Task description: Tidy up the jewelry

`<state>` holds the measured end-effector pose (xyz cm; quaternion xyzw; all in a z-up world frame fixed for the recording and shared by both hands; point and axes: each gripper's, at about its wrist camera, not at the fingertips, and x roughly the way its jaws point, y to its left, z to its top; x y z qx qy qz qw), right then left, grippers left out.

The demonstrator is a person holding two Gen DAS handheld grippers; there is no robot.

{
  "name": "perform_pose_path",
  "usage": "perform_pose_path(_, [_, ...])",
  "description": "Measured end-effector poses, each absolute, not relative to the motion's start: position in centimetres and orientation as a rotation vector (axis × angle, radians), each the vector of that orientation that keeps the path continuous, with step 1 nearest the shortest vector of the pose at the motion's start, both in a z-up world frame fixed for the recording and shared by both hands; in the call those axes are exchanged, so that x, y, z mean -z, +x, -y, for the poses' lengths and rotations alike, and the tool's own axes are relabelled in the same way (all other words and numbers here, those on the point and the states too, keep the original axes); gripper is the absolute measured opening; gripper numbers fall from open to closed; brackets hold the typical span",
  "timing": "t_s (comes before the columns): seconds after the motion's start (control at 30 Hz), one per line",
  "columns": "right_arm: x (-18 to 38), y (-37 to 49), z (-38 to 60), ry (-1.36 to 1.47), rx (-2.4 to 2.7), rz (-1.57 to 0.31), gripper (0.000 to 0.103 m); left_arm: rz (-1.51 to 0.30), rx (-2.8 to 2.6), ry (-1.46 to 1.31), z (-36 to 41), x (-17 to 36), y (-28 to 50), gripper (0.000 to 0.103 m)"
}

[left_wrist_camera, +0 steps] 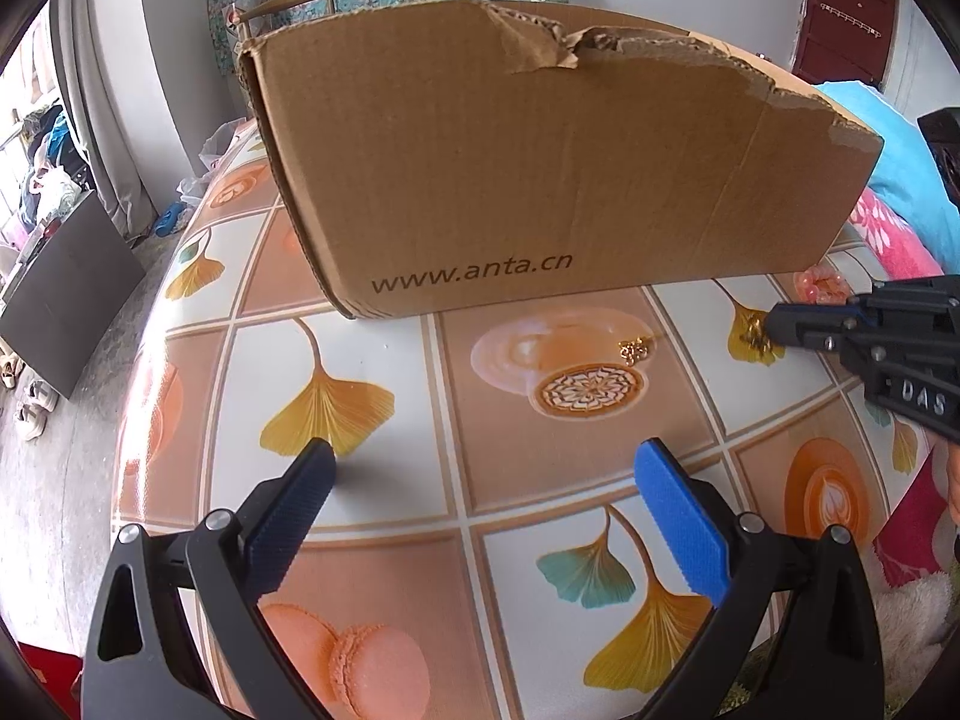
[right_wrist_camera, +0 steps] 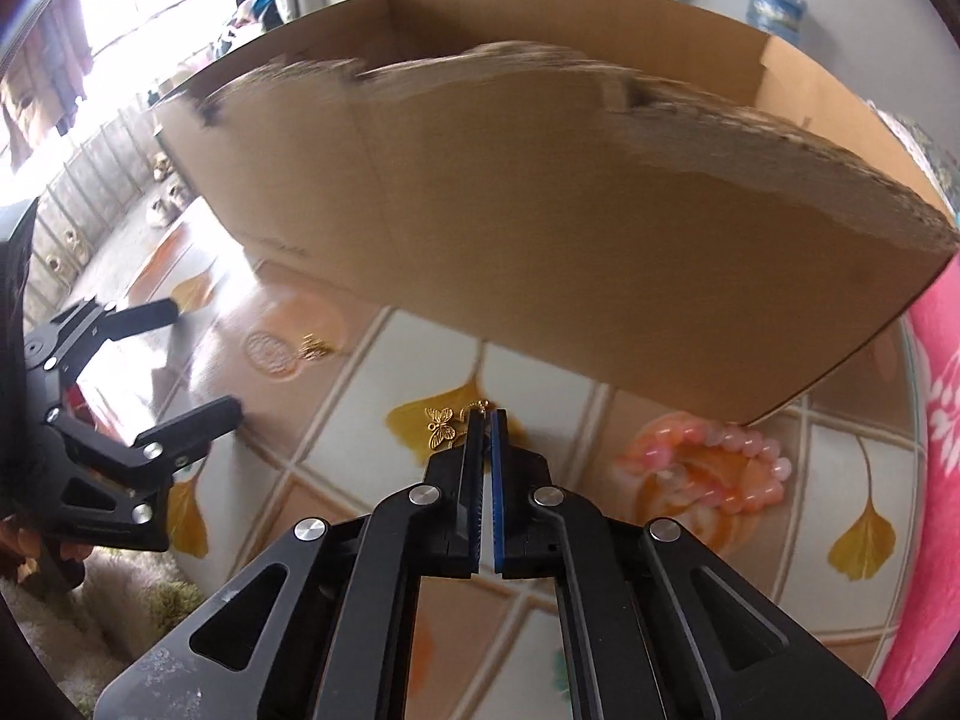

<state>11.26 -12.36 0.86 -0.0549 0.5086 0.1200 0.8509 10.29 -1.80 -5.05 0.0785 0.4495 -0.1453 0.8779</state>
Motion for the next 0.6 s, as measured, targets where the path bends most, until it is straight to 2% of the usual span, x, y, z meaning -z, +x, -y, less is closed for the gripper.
perform_pose_path(0.27, [-1.1, 9.1, 9.2, -0.119, -0.328, -1.111, 0.001, -0.922, 0.325, 0.172, 1.7, 5.1, 10.1, 0.098])
perform_pose_path(0.4, [-1.6, 9.4, 10.7, -0.094, -0.277, -1.105, 0.004, -0.922, 0.330, 0.174, 1.8, 5.0, 10.2, 0.098])
perform_pose_path(0.5, [-1.7, 10.0, 12.1, -0.057, -0.210, -1.098, 0.014, -0.921, 0.328, 0.173, 1.8, 5.0, 10.3, 0.098])
perform_pose_path(0.57, [-1.6, 9.9, 12.7, -0.040, -0.183, -1.100, 0.037, -0.928, 0.328, 0.174, 1.8, 5.0, 10.3, 0.098])
perform_pose_path(0.6, [-1.6, 9.9, 12.8, -0.039, -0.181, -1.101, 0.040, -0.932, 0.326, 0.174, 1.9, 5.0, 10.4, 0.098])
